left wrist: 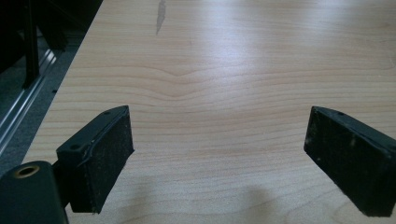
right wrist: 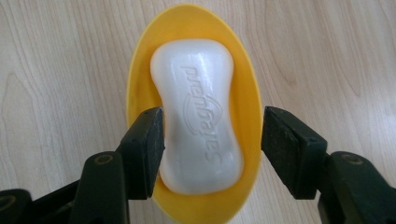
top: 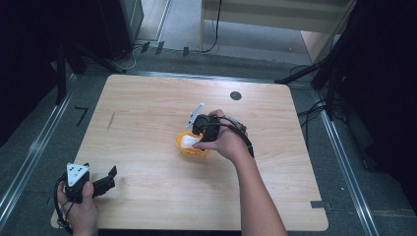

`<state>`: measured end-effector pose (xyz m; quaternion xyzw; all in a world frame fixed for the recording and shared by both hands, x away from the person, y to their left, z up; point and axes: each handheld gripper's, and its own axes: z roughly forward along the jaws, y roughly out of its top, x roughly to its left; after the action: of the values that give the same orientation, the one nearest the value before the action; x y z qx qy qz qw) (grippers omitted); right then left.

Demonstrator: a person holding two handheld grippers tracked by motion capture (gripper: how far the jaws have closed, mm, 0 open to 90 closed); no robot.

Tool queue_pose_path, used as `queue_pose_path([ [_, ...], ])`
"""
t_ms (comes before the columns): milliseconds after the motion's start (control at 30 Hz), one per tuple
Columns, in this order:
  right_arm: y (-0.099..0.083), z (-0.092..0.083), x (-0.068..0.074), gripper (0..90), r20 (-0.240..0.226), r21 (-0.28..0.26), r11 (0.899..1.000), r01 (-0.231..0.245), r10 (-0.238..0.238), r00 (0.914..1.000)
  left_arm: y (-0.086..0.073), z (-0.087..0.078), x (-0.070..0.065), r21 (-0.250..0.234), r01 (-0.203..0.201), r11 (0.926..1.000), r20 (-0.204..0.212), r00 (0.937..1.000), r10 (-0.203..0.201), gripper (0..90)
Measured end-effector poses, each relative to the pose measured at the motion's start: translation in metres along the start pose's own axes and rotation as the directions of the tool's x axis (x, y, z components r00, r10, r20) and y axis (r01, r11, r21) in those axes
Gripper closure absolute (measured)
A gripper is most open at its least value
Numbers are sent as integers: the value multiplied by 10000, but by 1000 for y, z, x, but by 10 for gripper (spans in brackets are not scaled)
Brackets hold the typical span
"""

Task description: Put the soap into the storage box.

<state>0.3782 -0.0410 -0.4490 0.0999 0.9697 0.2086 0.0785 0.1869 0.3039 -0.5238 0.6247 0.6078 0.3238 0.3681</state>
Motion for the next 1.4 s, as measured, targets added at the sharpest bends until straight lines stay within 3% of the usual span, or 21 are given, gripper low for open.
queue_pose_path([
  [867, -44, -26, -4, 392, 333, -391, 9946, -965, 978, 9946, 0, 0, 0, -4, -14, 10000, 9, 10000, 14, 83],
  [1400, -84, -38, -6, 391, 563, -510, 9846, -1670, 1698, 9839, 0, 0, 0, 1, -19, 10000, -1, 10000, 19, 83],
])
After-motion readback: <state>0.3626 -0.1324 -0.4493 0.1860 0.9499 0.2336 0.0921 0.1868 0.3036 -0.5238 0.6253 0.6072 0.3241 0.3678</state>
